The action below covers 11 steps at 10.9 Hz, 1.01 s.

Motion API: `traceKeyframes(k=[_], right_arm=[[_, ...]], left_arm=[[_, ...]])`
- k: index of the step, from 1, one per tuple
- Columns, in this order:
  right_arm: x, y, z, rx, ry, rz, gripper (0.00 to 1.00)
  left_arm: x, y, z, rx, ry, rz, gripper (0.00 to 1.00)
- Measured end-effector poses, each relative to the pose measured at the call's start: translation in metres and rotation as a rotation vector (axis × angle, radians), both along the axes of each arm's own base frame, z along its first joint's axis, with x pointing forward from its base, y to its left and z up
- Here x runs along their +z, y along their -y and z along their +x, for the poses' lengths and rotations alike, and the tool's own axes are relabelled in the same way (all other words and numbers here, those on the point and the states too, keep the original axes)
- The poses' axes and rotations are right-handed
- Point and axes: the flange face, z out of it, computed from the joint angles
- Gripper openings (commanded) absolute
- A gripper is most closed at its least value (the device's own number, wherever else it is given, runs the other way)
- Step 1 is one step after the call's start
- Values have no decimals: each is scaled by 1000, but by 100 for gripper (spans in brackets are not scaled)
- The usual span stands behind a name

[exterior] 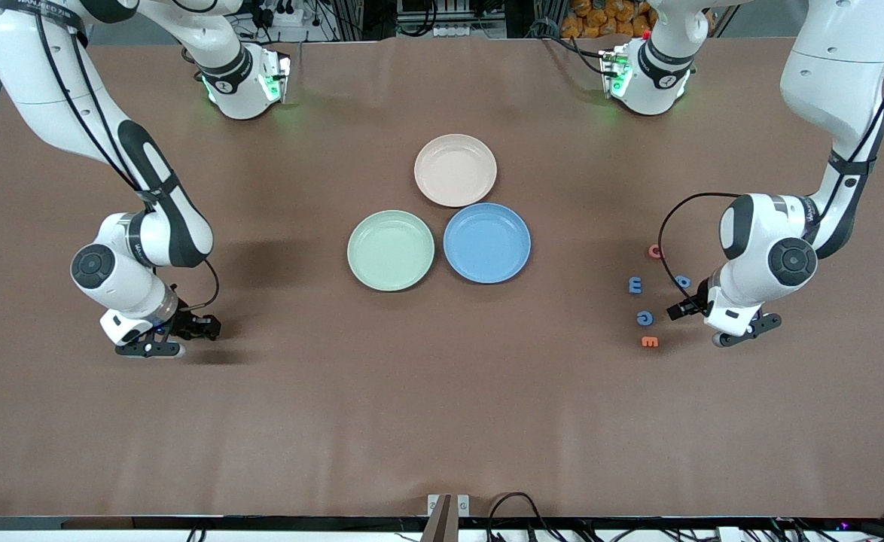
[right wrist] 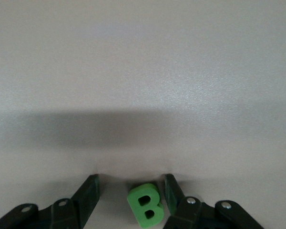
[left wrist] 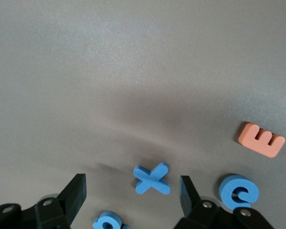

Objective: Sort letters by color into matching plates
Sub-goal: 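Lower and close the right gripper on B while the left grasps x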

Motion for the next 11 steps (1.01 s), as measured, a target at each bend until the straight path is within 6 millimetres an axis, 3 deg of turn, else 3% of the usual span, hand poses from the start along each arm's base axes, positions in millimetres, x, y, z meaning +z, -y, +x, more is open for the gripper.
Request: traceKeyframes(k=[7, 11], right_arm=[[1, 3, -1, 12, 0, -9, 67], [1, 5, -3, 25, -2, -19, 54]], left_arm=[[-7, 2, 0, 9, 7, 12, 82], [-11, 3, -2, 37, 0, 12, 81]])
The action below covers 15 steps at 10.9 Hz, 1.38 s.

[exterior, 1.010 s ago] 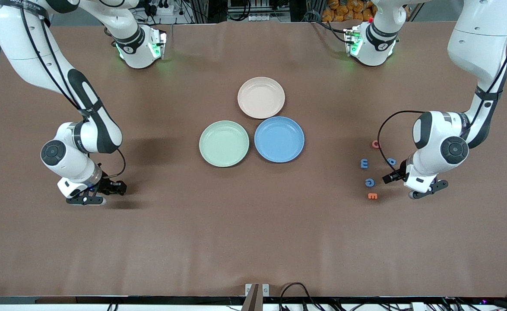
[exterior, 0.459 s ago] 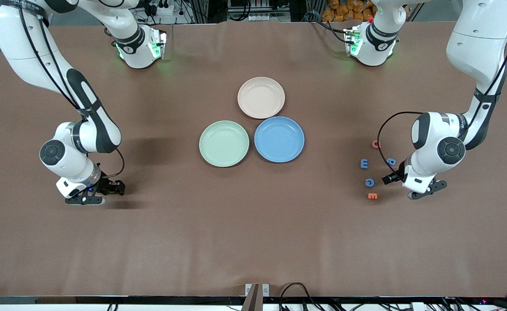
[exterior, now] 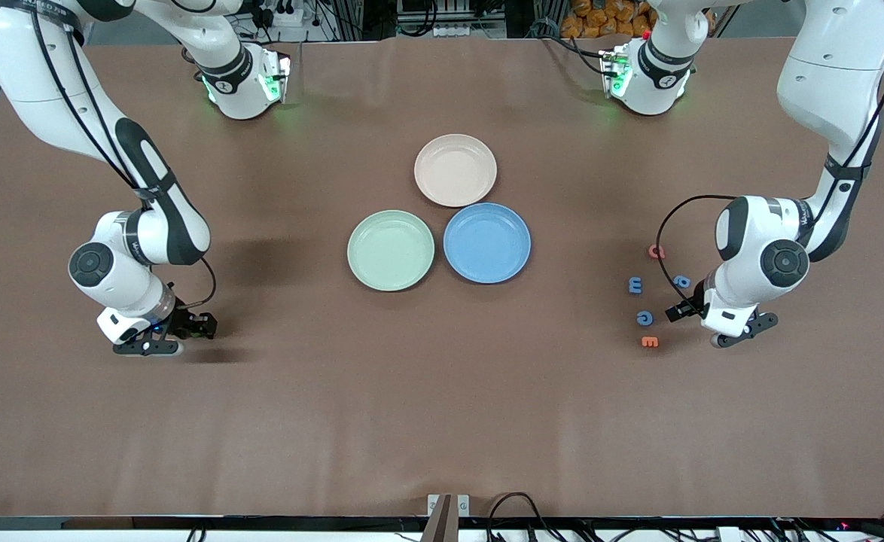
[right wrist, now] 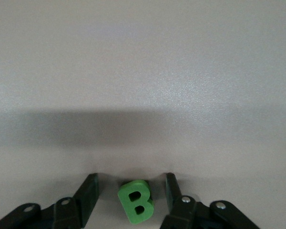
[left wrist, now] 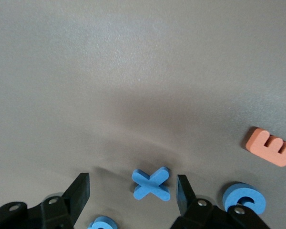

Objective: Sort letters by color into matching plates
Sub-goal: 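Lower and close the right gripper on B while the left grasps x, then carry B to the green plate while the left gripper carries x to blue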

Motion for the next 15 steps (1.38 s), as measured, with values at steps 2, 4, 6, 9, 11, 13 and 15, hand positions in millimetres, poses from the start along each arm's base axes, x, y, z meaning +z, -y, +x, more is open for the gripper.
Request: traceKeyframes(k=[2, 4, 6, 9, 11, 13, 15], right_arm=[[1, 1, 0, 7, 0, -6, 47], [2, 4, -1, 10, 0, -12, 47], [2, 5, -1, 12, 0, -14, 47], [3, 5, -1, 17, 4, -18, 32], [3, 7, -1, 21, 5, -22, 26], [5, 8, -1, 23, 9, -25, 23], [5, 9, -2, 22, 8, -25, 21]], left_arm=[[-6, 1, -2, 0, -5, -2, 81], [-9, 2, -3, -2, -9, -4, 78], [-10, 3, -3, -3, -11, -4, 60], [-9, 7, -2, -9, -4, -7, 24], [-8, 9, -2, -4, 0, -7, 17], [-3, 12, -1, 14, 6, -3, 0], [-5, 15, -3, 16, 2, -3, 0]])
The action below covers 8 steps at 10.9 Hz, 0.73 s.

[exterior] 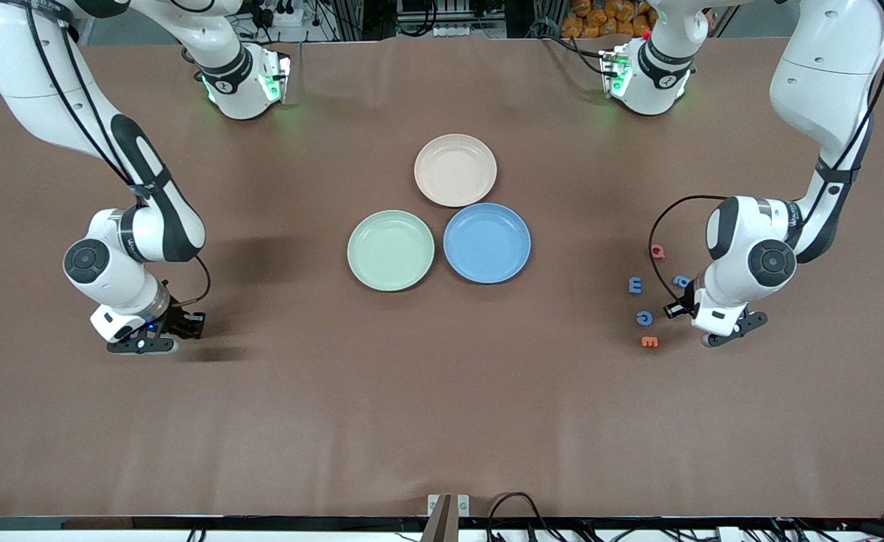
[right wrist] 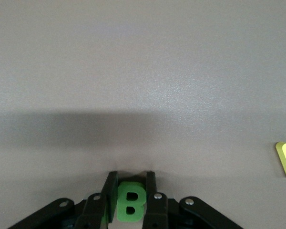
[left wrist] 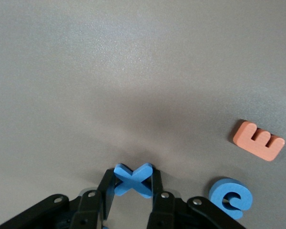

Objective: Sort letters by color into matching plates
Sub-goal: 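Carry B to the green plate while the left gripper carries x to blue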

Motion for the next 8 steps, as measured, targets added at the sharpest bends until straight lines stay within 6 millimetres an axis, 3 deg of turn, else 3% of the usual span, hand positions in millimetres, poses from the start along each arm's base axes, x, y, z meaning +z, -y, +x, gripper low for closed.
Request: traceKeyframes(k=[4, 8], right_arm=[[0, 0, 0, 1, 0, 0, 21], [2, -7, -1, -8, -16, 6, 22]], left_arm=[[6, 3, 1, -5, -13, 5, 0], [44, 24, 5, -38, -3, 15, 0]])
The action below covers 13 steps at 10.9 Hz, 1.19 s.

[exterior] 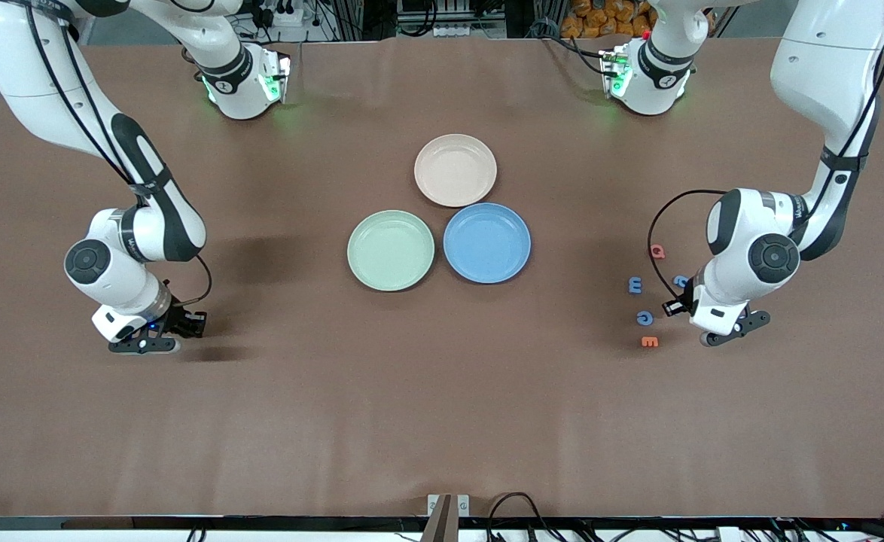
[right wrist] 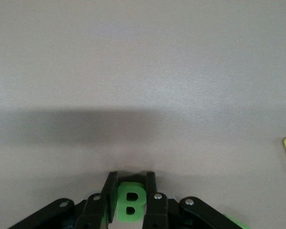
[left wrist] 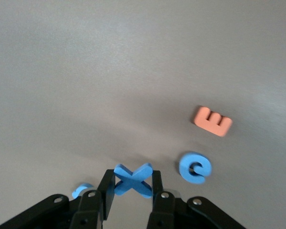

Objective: Sort letters by color into matching plates
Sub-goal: 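Carry B to the green plate while the left gripper carries x to blue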

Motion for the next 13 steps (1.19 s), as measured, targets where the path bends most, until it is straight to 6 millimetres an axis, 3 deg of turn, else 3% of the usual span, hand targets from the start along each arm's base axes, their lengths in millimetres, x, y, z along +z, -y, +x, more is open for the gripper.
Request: traceKeyframes(k=[5, 8, 11, 13], right_arm=[[34, -65, 1, -57, -16, 18, 23], [56, -115, -8, -66, -62, 38, 26], [85, -192, -29, -77, -122, 109, 25], [90, -253, -51, -69, -135, 113, 25]], left_arm=[[42, 44, -5, -43, -52, 6, 0], [63, 88, -8, -51, -89, 3, 0], [78, 143, -20, 31, -84, -9, 0], [81, 171, -31, 35, -84, -17, 0]])
